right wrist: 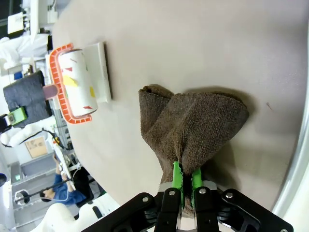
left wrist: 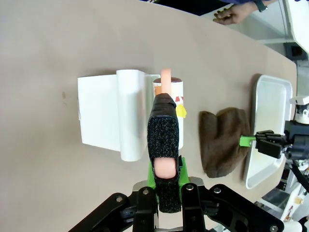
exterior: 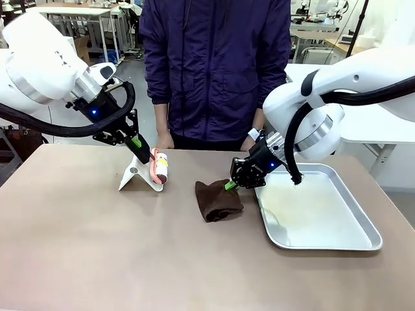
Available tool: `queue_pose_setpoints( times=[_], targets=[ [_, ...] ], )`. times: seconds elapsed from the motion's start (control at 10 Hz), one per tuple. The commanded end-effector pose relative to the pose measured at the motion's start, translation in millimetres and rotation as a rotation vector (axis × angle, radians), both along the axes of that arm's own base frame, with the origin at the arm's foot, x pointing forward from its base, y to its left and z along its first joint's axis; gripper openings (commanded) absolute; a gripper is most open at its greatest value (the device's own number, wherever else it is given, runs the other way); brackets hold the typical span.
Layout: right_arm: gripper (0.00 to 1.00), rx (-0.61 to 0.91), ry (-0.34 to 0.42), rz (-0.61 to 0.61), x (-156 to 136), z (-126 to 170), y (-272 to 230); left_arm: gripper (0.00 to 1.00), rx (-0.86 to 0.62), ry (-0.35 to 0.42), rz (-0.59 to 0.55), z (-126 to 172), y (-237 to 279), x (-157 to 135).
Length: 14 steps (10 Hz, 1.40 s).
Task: Clean the surface of the table.
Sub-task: Return the Lint Roller and towel to their original positions.
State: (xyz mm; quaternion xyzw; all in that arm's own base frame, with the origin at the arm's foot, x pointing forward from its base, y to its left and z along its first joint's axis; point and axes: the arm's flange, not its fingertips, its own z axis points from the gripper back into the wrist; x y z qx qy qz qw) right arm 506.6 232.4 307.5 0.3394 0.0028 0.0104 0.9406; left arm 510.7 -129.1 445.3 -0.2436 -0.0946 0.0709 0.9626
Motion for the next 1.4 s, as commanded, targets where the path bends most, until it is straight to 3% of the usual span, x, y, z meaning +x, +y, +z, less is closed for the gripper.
queue_pose_setpoints(
  times=[0.0, 0.9, 1.0, 1.1, 1.2, 1.3],
  targets=[
    [0.07, 0.006, -0.01, -0.014, 0, 3, 0, 0.19, 0.017, 0.026, 0.017, 2, -3, 12],
    [0.07, 0.006, -0.01, -0.014, 0, 3, 0, 0.19, 0.097, 0.043, -0.008, -13, -8, 20],
    [0.46, 0.0, 0.0, 0.0, 0, 0, 0, 0.37, 0.099, 0.051, 0.011, -13, -8, 20],
    [0.65, 0.013, 0.003, 0.005, 0, 0, -1, 0.75, 0.11, 0.052, 0.017, -13, -6, 20],
    [1.0, 0.013, 0.009, 0.003, 0, -1, -1, 0.94, 0.111, 0.045, 0.035, -11, -6, 19],
    [1.0, 0.014, 0.013, 0.004, 1, -1, -1, 1.0, 0.107, 0.043, 0.039, -10, -5, 19]
  ],
)
